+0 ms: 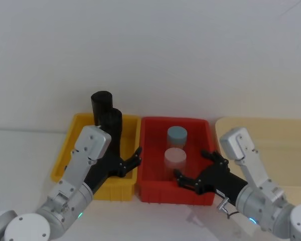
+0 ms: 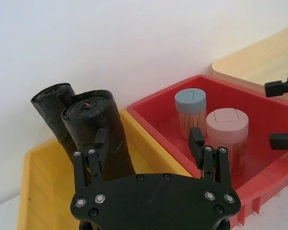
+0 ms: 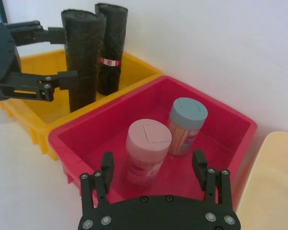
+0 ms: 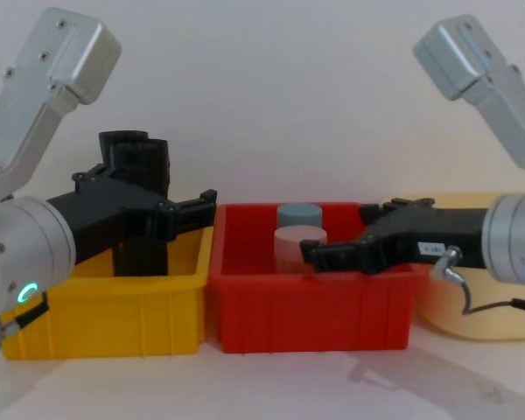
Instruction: Pick up the garbage bag with the one hand and transfer it to the other hand.
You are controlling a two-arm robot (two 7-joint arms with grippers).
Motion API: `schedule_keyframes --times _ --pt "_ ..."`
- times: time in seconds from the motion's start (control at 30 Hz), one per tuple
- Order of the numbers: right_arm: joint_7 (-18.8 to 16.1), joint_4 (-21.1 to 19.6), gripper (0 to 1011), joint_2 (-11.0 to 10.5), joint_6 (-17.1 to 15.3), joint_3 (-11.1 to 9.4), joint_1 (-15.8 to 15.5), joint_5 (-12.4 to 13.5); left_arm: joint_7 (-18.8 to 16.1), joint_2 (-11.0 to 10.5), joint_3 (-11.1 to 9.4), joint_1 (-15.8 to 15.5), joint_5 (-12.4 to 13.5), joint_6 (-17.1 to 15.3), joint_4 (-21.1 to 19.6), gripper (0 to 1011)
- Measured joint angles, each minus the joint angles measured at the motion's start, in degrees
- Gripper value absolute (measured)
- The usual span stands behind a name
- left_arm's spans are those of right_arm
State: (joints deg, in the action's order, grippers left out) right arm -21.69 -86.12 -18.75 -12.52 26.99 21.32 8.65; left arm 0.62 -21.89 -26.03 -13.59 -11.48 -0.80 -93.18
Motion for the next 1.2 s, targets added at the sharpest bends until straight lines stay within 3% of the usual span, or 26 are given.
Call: schedule_keyframes --times 0.5,1.2 --pt "-0.21 5.55 1001 2.8 -1.46 1.86 4.64 -2.79 0.0 0.0 0.0 0.0 0.0 0.0 0.0 1000" --pt "0.7 13.45 1002 6.27 -2.13 2.31 9.11 -5.36 0.0 0.0 0.0 0.0 0.0 0.0 0.0 1000"
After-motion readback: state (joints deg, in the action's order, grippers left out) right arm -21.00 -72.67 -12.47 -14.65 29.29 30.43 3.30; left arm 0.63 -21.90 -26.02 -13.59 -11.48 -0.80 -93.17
